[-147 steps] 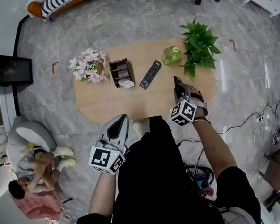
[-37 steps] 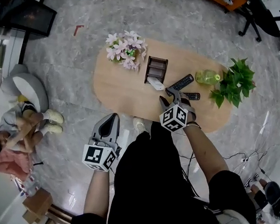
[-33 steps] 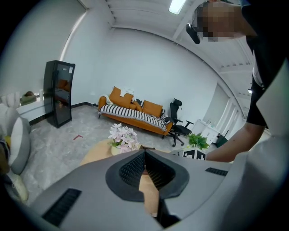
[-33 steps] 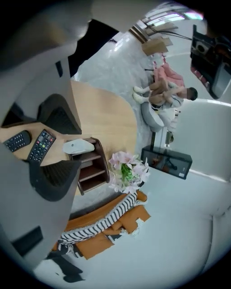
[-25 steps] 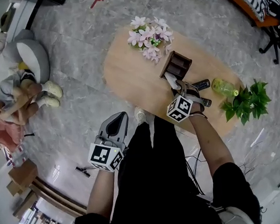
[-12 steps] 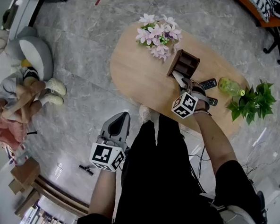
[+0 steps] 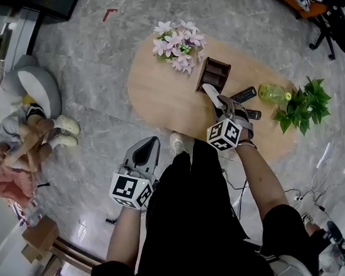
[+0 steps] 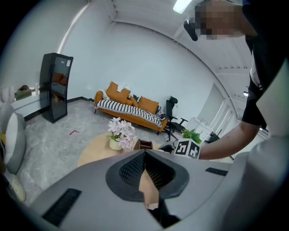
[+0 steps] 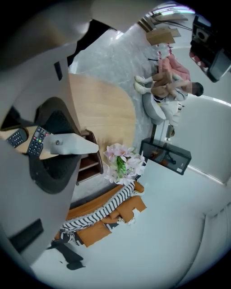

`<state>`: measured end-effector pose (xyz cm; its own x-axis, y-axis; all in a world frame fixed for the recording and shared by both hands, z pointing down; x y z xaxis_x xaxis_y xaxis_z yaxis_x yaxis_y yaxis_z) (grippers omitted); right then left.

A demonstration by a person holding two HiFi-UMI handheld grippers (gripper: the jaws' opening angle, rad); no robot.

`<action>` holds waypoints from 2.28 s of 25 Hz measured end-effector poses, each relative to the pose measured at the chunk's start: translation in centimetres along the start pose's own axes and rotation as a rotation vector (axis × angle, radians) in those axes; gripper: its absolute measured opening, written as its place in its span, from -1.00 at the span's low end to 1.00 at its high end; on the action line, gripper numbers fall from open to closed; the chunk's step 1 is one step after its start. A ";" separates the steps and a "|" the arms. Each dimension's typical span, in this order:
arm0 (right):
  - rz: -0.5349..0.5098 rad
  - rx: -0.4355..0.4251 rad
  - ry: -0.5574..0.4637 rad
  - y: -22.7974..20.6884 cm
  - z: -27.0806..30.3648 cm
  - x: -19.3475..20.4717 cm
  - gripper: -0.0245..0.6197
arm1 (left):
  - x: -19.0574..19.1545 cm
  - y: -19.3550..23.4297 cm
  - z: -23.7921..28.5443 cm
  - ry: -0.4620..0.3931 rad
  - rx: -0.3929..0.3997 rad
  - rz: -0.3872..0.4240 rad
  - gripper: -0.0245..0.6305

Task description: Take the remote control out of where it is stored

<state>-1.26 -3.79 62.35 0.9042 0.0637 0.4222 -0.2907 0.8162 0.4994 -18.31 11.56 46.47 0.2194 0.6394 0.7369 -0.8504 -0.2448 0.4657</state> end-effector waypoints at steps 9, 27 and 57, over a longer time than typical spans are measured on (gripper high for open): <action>0.680 -0.151 -0.016 -0.3 -4.9 2.3 -0.59 | 0.0 -2.3 0.6 0.037 0.095 0.086 -0.90; 1.223 -0.533 0.196 9.9 0.9 10.5 -0.59 | 3.2 -3.9 2.8 0.151 0.095 0.065 -0.90; 1.294 -0.418 0.401 10.5 4.9 16.3 -0.10 | 5.1 -3.1 4.9 0.207 0.108 0.004 -0.90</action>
<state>8.91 2.97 78.20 0.1212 0.9845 0.1264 -0.9210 0.1590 -0.3556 -12.22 11.95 51.19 0.1039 0.7717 0.6275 -0.7924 -0.3171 0.5212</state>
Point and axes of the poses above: the fingertips, and each gripper's own axes: z forward along the fingers, y to its left, x out of its underside, the point moved 3 cm from there along -z, backward along the fingers, and after that the axes turned 10 degrees about x, right-handed, at the moved point
